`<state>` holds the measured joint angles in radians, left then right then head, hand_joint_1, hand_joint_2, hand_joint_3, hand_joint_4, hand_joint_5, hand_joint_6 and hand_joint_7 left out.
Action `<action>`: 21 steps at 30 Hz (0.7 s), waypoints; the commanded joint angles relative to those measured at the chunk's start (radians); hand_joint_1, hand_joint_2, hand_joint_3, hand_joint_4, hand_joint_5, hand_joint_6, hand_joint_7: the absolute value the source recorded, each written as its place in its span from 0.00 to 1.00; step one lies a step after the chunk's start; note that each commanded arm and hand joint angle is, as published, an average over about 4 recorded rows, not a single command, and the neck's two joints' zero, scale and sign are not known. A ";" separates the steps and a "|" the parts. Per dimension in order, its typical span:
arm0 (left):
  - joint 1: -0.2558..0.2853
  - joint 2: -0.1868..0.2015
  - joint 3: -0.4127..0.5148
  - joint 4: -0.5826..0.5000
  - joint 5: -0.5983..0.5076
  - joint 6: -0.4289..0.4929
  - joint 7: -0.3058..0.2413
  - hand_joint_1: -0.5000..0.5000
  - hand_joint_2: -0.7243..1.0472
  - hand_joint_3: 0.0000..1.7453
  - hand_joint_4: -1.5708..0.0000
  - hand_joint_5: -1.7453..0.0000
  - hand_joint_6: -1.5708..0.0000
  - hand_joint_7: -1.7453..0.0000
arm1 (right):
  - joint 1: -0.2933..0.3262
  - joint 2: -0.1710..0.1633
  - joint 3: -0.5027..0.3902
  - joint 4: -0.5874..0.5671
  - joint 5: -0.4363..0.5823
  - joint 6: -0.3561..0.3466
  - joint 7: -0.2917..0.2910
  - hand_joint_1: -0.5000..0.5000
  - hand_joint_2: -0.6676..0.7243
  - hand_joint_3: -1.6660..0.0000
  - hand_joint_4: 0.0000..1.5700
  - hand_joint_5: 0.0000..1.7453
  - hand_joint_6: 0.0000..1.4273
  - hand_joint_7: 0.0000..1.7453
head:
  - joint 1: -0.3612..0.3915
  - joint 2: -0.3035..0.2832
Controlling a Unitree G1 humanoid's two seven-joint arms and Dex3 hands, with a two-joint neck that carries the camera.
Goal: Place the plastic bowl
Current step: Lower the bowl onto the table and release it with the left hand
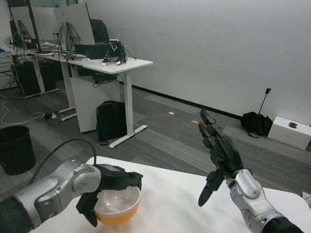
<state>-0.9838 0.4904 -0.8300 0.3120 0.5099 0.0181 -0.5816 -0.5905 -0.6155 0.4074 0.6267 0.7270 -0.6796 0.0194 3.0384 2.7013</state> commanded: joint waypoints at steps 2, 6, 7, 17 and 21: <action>0.056 -0.028 0.032 0.031 0.063 -0.053 0.040 0.02 0.85 0.58 0.17 0.00 0.76 0.22 | 0.016 -0.003 -0.005 -0.015 0.006 -0.012 -0.007 0.17 0.97 1.00 0.00 0.00 0.00 0.00 | 0.026 -0.053; 0.087 -0.049 0.058 0.051 0.087 -0.070 0.072 0.02 0.85 0.55 0.32 0.00 0.74 0.20 | 0.019 -0.004 -0.005 -0.020 0.007 -0.012 -0.007 0.17 0.95 1.00 0.00 0.00 0.00 0.00 | 0.059 -0.123; 0.101 -0.057 0.070 0.060 0.090 -0.076 0.088 0.02 0.85 0.55 0.43 0.00 0.75 0.21 | 0.021 -0.004 -0.005 -0.022 0.008 -0.013 -0.007 0.17 0.95 1.00 0.00 0.00 0.00 0.00 | 0.068 -0.141; 0.184 -0.083 0.156 0.103 0.092 -0.149 0.203 0.00 1.00 0.80 0.97 0.00 0.96 0.64 | 0.029 -0.003 -0.009 -0.027 0.010 -0.014 -0.007 0.17 0.95 1.00 0.00 0.00 0.00 0.00 | 0.136 -0.245; 0.207 -0.085 0.196 0.100 0.094 -0.170 0.202 0.00 0.50 0.30 1.00 0.06 1.00 0.85 | 0.029 -0.003 -0.009 -0.022 0.011 -0.014 -0.007 0.17 0.98 1.00 0.00 0.00 0.00 0.00 | 0.147 -0.263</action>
<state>-0.8000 0.4046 -0.6523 0.4036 0.5994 -0.1443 -0.3777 -0.5762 -0.6159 0.4074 0.6037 0.7317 -0.6814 0.0152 3.1830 2.4425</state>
